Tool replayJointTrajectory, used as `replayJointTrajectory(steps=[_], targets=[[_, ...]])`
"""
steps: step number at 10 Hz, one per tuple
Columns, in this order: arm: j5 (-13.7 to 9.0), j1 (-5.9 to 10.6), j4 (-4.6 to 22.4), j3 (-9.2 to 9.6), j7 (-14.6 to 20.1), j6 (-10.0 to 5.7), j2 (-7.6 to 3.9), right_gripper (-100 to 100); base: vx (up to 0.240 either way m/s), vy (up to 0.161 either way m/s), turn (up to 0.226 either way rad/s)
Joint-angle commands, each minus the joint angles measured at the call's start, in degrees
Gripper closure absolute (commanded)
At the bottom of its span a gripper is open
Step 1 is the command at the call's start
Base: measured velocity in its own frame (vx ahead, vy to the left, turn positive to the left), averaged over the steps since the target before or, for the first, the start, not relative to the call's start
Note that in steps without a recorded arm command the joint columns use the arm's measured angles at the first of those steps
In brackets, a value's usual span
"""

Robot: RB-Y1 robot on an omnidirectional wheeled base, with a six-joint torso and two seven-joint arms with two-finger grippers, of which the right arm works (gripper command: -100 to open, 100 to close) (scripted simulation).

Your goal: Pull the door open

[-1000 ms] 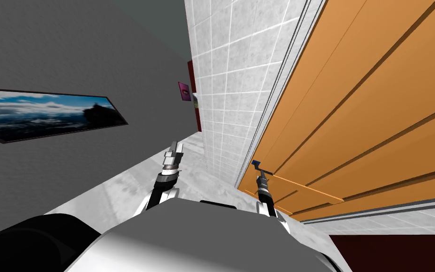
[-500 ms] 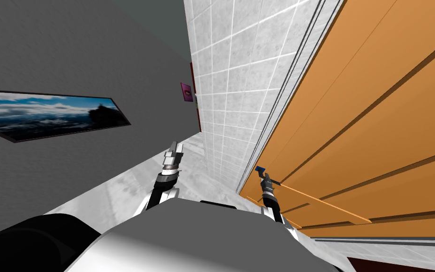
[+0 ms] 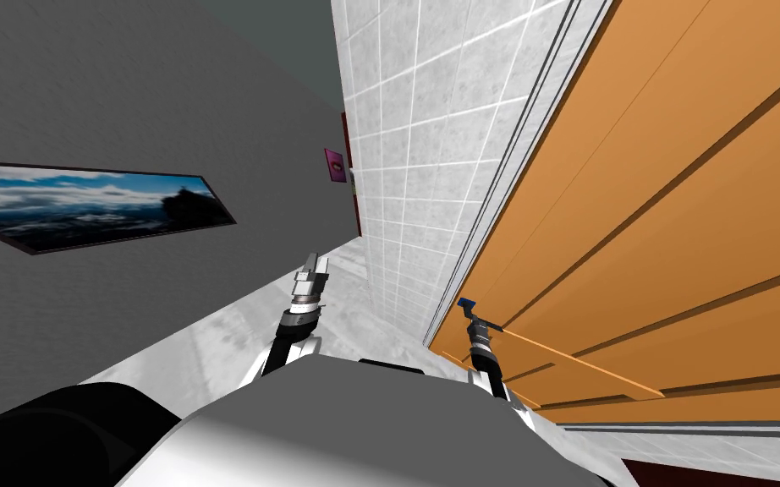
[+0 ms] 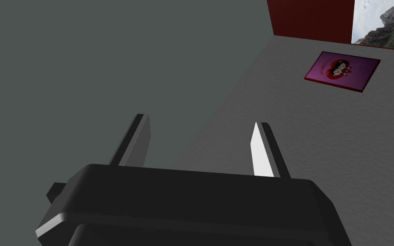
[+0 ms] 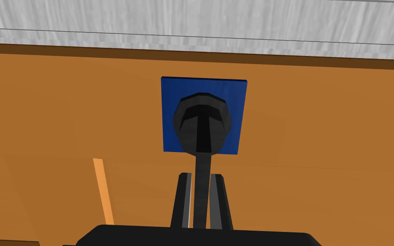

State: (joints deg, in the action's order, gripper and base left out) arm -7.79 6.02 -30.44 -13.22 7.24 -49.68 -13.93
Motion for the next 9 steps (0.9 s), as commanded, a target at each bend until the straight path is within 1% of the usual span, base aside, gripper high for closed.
replayJointTrajectory(steps=[1,2,3,5,6,9], targets=[[0.0,0.04,-0.1,-0.04,0.1,-0.09,-0.05,100,0.000,0.000,0.000],[0.5,-0.31,-0.1,0.80,1.0,-0.33,-0.53,100,-0.124,-0.014,0.103],[0.6,-0.40,-0.1,1.02,1.3,-0.42,-0.68,100,-0.198,-0.024,0.112],[1.2,-0.80,-0.1,2.04,2.6,-0.84,-1.38,100,-0.206,-0.033,0.103],[1.8,-1.12,-0.2,2.87,3.7,-1.18,-1.95,100,-0.219,-0.044,0.150],[2.8,-1.80,-0.3,4.61,5.9,-1.90,-3.14,100,-0.235,-0.039,0.127]])
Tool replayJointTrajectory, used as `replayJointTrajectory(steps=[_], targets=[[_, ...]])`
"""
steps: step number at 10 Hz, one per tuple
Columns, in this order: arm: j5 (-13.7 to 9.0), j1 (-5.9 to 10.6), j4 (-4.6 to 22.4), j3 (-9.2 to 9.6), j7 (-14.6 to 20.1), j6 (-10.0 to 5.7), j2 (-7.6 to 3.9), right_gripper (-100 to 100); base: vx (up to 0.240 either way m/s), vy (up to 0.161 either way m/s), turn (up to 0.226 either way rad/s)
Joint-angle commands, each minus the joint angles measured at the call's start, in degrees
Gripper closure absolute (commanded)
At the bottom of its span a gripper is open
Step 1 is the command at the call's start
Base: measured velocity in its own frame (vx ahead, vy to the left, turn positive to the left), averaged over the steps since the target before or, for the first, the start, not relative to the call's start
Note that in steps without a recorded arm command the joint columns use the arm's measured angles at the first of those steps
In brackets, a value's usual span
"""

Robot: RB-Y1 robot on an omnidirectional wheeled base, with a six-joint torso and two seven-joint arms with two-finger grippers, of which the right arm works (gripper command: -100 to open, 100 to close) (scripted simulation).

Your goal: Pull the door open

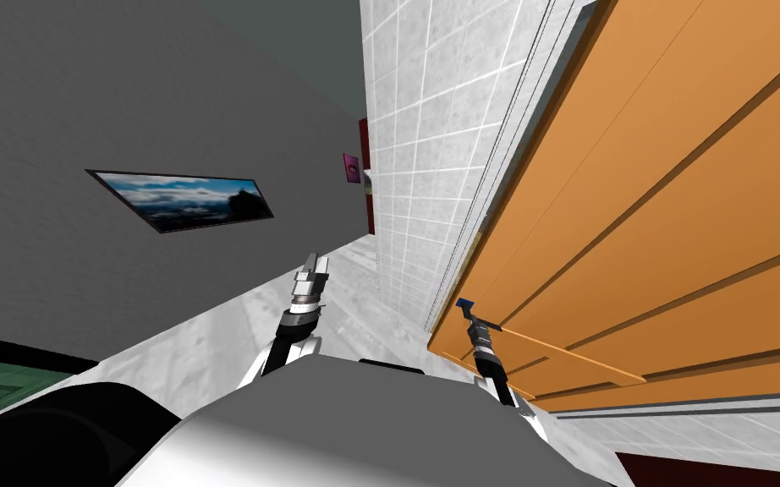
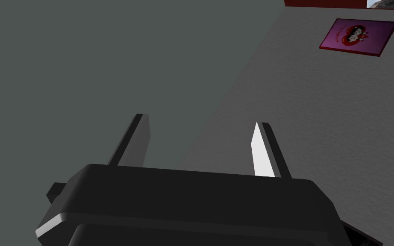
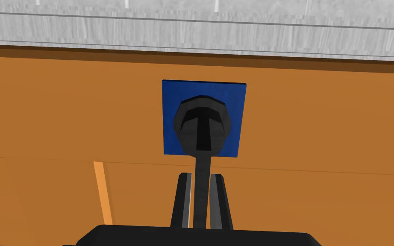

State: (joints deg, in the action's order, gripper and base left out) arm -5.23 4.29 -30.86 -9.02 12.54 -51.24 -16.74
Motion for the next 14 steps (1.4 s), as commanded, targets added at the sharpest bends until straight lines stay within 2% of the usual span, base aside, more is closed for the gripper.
replayJointTrajectory(steps=[1,2,9,10,11,12,13,14], targets=[[0.5,-0.25,0.1,0.87,1.2,-0.54,-0.65,100,-0.227,-0.029,0.109],[0.3,-0.24,-0.1,0.52,0.7,-0.18,-0.38,100,-0.102,-0.015,0.029],[3.3,-2.71,-0.7,5.01,6.0,-3.59,-3.17,100,-0.217,-0.053,0.103],[3.5,-2.93,-0.8,5.42,6.5,-3.91,-3.44,100,-0.254,-0.045,0.078],[3.4,-2.56,-0.7,5.23,6.2,-3.59,-3.19,100,-0.106,-0.009,0.016],[4.1,-3.75,-0.6,6.22,7.5,-5.19,-4.02,100,-0.153,-0.031,0.137],[4.2,-4.01,-0.6,6.43,7.9,-5.59,-4.25,100,-0.228,-0.056,0.119],[4.7,-4.86,-0.6,7.10,8.9,-6.89,-5.02,100,-0.249,-0.085,0.138]])
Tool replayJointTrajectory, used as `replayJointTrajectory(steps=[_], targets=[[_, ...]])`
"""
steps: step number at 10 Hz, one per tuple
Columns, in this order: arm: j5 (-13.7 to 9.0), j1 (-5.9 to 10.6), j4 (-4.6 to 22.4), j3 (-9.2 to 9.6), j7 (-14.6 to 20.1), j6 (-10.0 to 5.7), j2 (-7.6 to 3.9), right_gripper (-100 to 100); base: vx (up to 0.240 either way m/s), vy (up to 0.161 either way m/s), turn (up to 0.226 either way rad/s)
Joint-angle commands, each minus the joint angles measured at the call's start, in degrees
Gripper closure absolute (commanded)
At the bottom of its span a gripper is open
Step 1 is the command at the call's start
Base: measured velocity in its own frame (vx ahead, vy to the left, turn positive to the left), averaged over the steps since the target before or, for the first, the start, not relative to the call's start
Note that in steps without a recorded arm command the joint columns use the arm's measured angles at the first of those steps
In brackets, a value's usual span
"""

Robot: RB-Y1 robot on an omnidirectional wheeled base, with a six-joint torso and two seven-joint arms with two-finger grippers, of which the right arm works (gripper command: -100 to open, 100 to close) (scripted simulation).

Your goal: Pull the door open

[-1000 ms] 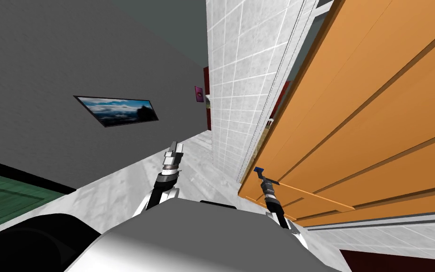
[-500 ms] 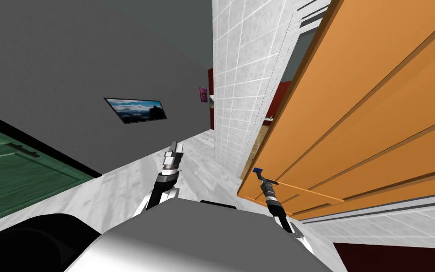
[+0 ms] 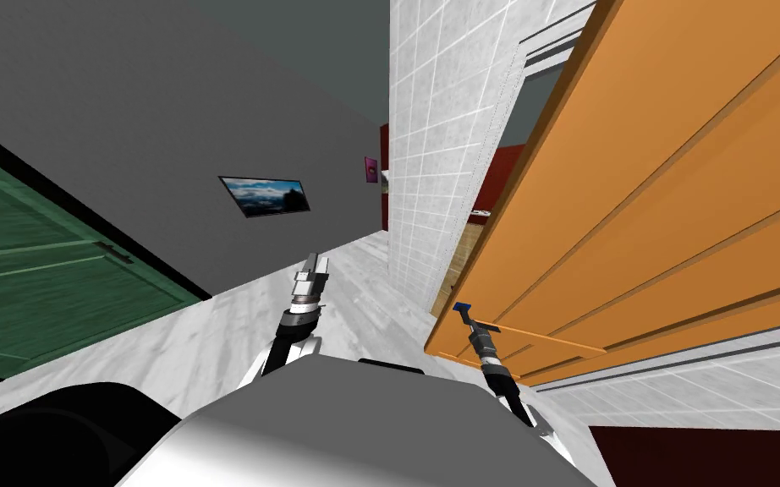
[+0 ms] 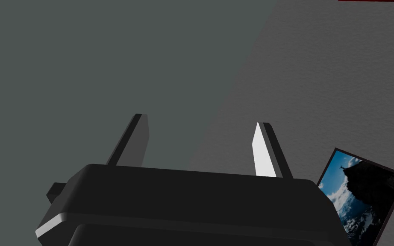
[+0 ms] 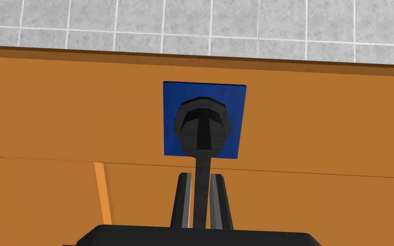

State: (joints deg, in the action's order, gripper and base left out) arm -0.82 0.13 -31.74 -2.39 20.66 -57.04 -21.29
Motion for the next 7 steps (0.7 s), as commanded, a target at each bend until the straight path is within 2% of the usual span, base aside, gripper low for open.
replayJointTrajectory(steps=[1,4,5,6,7], targets=[[0.7,-1.29,0.2,0.92,1.5,-1.98,-1.01,100,-0.241,-0.063,0.155],[1.5,-2.70,0.2,2.04,3.2,-4.16,-2.29,100,-0.183,-0.076,0.093],[1.4,-2.51,0.0,2.04,2.7,-3.41,-1.71,100,-0.083,-0.033,0.039],[1.8,-3.61,0.5,2.45,3.5,-5.28,-2.25,100,-0.104,-0.027,0.137],[1.8,-3.98,0.6,2.53,3.7,-5.90,-2.50,100,-0.156,-0.054,0.151]])
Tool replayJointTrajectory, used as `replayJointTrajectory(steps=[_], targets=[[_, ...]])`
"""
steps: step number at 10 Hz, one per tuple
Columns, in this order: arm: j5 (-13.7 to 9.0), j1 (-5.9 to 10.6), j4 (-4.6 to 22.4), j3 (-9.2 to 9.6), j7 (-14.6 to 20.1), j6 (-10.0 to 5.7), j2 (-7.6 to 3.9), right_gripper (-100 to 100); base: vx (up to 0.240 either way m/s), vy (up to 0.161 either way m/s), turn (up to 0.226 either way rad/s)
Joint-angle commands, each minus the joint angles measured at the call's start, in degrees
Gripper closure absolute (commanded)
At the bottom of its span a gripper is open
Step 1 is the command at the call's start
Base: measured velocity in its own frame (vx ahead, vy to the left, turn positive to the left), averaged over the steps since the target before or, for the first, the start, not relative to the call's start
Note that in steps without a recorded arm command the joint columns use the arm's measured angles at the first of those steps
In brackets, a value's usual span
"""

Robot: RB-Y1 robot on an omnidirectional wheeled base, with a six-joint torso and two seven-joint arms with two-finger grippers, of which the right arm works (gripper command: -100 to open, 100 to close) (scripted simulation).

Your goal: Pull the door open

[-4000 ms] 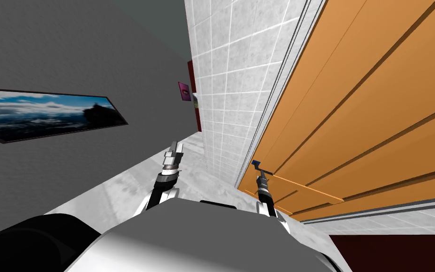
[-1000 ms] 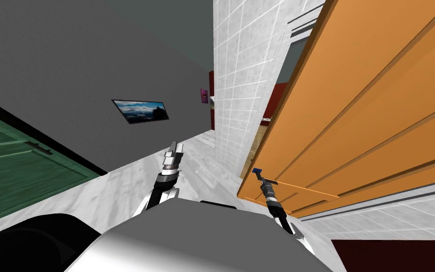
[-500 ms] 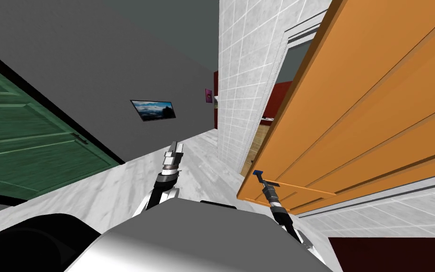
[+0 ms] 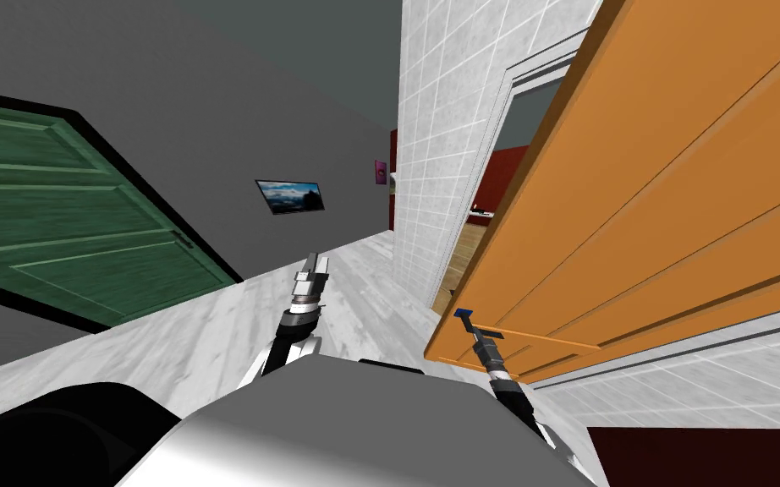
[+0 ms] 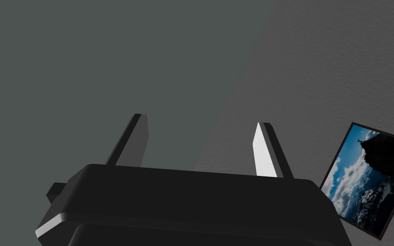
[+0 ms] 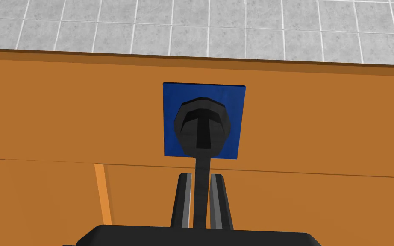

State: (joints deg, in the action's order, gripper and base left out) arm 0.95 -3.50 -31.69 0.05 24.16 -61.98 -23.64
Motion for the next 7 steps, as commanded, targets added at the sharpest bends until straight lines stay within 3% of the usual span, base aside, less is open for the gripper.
replayJointTrajectory(steps=[1,5,7], targets=[[0.2,-0.74,0.7,0.18,0.4,-1.63,-0.40,100,-0.131,-0.029,0.082],[0.8,-3.71,1.7,0.83,2.3,-6.71,-2.36,100,-0.168,-0.060,0.134],[0.8,-3.71,1.7,0.83,2.3,-6.71,-2.36,100,-0.087,-0.028,0.004]])
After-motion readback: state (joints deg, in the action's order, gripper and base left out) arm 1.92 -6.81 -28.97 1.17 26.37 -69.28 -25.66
